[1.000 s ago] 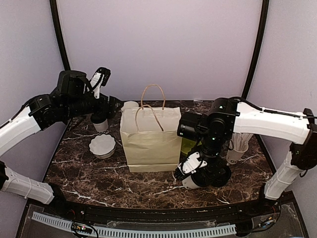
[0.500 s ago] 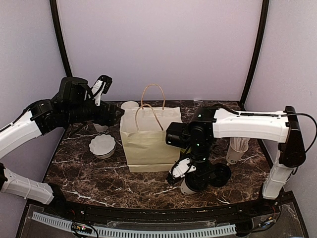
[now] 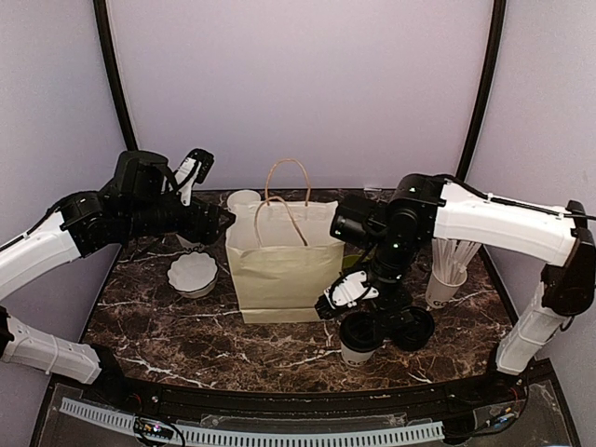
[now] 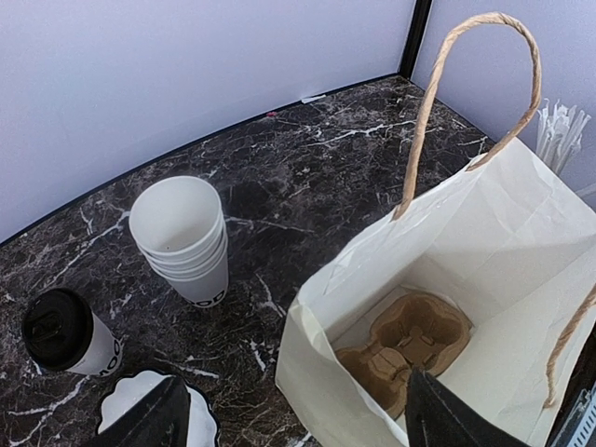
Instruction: Pack the takeout coffee
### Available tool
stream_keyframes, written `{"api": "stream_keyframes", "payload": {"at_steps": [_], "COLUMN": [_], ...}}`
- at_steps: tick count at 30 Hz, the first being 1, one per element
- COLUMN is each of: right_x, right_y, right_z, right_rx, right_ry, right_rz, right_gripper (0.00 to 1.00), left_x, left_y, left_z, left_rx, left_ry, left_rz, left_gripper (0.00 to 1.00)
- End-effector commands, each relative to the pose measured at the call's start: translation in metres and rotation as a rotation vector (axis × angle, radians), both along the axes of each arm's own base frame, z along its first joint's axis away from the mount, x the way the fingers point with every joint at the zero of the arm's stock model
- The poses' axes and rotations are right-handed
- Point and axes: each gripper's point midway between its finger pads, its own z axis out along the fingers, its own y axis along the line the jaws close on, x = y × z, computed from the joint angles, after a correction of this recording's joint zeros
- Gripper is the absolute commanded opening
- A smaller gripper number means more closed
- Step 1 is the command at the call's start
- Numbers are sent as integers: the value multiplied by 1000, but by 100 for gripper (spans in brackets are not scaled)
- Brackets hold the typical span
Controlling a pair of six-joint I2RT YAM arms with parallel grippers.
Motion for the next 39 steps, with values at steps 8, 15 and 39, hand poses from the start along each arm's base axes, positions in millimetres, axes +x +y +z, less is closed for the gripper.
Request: {"api": "stream_keyframes", "payload": {"at_steps": [8, 15, 39], "right_x": [-7, 3, -6], "right_y": [6, 10, -2], "right_z": [-1, -20, -44], "right_rx": [136, 126, 58], "right_ry": [-17, -54, -14], "right_rz": [46, 26, 42], "right_gripper": [97, 96, 79], "left_x": [-2, -2, 1], "left_y": [-1, -1, -1], "left_z": [5, 6, 6], "left_rx": [-27, -26, -8], "left_ry": [-6, -5, -14], "left_rz": [-10, -9, -13], "left_gripper": [83, 82, 83]}}
